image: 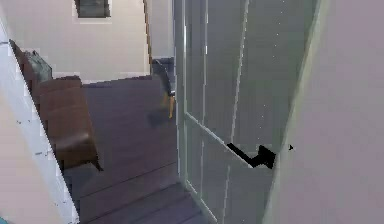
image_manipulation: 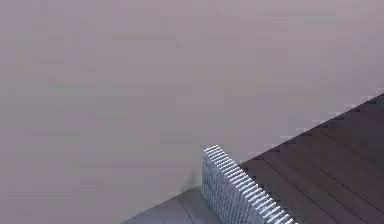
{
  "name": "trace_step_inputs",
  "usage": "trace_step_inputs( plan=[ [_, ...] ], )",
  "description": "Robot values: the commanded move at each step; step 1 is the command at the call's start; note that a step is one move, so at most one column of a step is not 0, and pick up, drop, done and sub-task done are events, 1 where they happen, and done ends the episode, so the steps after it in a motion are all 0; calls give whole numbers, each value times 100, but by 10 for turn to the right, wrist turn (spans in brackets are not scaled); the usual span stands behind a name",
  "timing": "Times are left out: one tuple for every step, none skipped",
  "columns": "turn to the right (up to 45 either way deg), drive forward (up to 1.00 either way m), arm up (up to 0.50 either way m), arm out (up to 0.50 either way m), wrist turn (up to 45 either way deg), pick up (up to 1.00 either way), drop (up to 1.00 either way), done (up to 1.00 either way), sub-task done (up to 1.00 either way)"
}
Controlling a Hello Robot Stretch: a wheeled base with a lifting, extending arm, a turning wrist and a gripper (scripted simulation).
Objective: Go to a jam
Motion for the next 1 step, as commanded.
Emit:
trace_step_inputs(
  plan=[
    [-210,0,0,0,0,0,0,0,0]
  ],
)
